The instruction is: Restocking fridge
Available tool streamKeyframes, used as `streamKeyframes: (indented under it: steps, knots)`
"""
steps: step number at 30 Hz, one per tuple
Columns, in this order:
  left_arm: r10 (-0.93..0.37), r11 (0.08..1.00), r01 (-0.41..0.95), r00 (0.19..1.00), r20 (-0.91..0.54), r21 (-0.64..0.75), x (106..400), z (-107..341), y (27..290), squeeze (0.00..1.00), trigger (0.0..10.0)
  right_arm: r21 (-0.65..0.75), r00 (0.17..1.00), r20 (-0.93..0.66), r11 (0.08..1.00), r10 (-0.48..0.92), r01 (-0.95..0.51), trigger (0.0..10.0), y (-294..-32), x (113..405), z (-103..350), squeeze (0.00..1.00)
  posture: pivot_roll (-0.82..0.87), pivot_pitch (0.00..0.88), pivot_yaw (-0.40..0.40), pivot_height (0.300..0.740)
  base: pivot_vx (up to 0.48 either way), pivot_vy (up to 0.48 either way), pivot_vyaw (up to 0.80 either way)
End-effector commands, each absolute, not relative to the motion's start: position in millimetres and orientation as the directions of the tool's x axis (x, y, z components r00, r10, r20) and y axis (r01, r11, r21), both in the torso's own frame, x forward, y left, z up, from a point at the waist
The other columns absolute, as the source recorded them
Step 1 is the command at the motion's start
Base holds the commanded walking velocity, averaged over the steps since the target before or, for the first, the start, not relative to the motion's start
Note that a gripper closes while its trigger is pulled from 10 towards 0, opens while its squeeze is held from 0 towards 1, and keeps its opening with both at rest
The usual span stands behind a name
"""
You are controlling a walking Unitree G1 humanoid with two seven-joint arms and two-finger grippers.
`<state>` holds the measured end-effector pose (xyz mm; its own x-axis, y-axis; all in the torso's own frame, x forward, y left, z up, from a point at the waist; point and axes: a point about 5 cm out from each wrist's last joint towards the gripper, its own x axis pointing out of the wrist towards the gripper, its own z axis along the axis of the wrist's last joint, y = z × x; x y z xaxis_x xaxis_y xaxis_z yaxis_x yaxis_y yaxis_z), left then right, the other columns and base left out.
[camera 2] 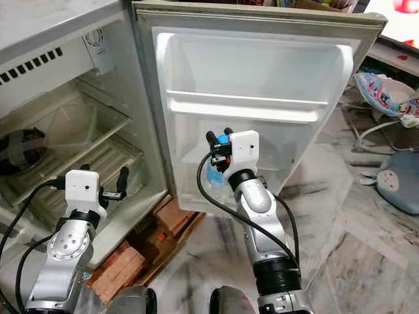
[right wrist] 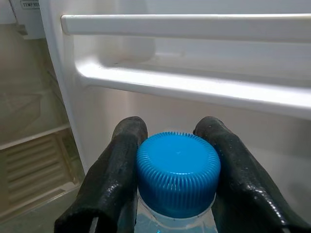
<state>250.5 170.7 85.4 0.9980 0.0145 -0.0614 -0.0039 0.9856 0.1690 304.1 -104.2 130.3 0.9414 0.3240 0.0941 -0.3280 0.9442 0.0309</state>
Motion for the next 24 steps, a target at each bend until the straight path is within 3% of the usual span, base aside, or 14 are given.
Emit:
streamKeyframes:
  steps: [1, 5, 16, 24]
  knots:
    - [0.037, 0.981, -0.022, 0.997, -0.075, 0.192, 249.6, 82.8, 175.4, 0.0, 10.0, 0.016, 0.931, 0.147, 0.941, 0.333, -0.339, 10.0, -102.1, 303.4, 141.1, 0.0, 0.12, 0.117, -0.037, 0.74, 0.0, 0.0, 0.0]
    - [0.043, 0.979, -0.026, 0.996, -0.079, 0.2, 249.8, 82.6, 177.3, 0.0, 10.0, -0.01, 0.926, 0.148, 0.937, 0.347, -0.35, 10.0, -100.0, 302.8, 141.4, 0.0, 0.12, 0.119, -0.037, 0.74, 0.0, 0.0, 0.0]
    - [0.024, 0.981, -0.008, 0.997, -0.079, 0.196, 250.0, 82.1, 174.2, 0.0, 10.0, -0.024, 0.926, 0.148, 0.937, 0.347, -0.347, 10.0, -100.5, 302.7, 141.5, 0.0, 0.12, 0.121, -0.035, 0.74, 0.0, 0.0, 0.78]
    - [0.018, 0.981, -0.002, 0.997, -0.081, 0.193, 250.0, 81.9, 173.9, 0.0, 10.0, -0.02, 0.935, 0.145, 0.945, 0.325, -0.325, 10.0, -103.0, 303.3, 139.9, 0.0, 0.12, 0.121, -0.036, 0.74, 0.0, 0.0, 0.0]
